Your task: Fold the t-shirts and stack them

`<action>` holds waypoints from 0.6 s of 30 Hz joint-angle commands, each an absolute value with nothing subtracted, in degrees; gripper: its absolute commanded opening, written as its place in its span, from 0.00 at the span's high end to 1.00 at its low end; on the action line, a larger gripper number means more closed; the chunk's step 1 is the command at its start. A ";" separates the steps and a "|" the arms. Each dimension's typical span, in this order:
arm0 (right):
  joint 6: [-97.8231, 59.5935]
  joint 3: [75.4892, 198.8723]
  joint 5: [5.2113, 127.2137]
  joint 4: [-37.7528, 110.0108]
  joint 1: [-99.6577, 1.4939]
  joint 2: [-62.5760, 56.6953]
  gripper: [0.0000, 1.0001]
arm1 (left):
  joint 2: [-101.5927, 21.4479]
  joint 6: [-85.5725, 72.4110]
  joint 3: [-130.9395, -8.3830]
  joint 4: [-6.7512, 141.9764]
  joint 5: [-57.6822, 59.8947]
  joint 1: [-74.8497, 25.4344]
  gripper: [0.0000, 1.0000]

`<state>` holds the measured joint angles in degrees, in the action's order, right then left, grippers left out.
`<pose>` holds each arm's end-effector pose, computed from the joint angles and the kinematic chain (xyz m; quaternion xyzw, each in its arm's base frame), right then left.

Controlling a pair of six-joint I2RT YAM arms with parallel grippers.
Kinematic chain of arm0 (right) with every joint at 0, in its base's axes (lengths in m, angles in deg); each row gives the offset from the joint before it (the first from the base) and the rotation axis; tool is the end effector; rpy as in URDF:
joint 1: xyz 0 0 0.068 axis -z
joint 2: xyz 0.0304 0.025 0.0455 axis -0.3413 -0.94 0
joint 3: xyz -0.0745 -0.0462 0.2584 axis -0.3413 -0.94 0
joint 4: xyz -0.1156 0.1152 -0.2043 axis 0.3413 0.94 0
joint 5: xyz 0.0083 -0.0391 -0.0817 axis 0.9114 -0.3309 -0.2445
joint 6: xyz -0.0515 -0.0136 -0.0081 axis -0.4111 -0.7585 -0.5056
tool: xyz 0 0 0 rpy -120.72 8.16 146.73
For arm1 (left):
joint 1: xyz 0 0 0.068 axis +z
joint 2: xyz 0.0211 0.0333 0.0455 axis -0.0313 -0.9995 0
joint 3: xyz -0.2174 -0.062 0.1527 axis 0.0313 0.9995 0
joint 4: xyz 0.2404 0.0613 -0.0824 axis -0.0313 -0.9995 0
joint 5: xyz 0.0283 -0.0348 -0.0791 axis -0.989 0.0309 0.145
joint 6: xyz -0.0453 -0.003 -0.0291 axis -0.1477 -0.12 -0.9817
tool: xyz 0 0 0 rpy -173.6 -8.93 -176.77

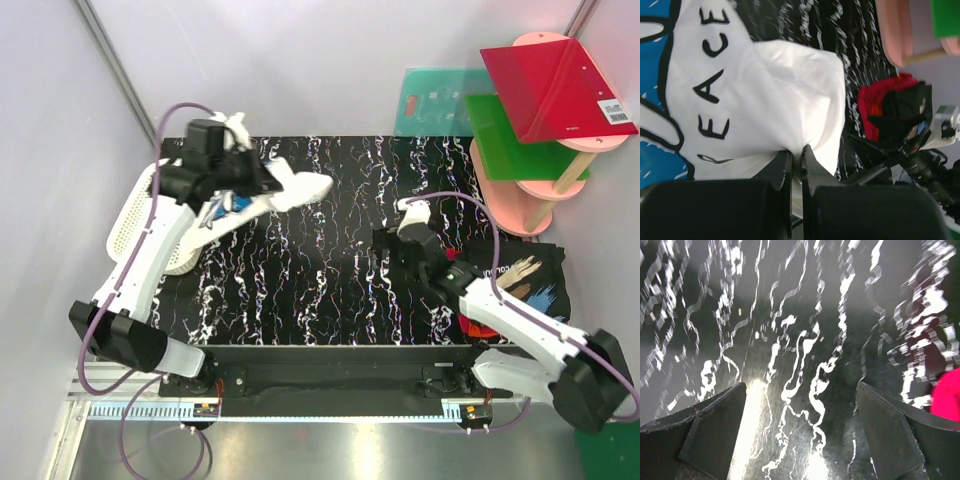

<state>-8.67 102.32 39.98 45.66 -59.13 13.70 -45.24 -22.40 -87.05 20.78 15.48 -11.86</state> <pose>0.1965 0.1454 0.2484 -0.0908 0.8691 0.0943 0.4770 0.2846 -0.0832 0.4090 -0.0156 0.8771 -0.3203 0.3574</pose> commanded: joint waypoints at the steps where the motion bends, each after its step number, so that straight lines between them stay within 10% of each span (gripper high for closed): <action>1: -8.44 100.75 32.21 44.23 -59.33 21.69 0.00 | -46.83 -25.41 -96.26 25.61 15.17 -21.92 1.00; 18: -6.77 95.38 16.83 47.84 -59.24 44.13 0.02 | -51.08 -29.28 -123.28 30.33 17.99 -44.00 1.00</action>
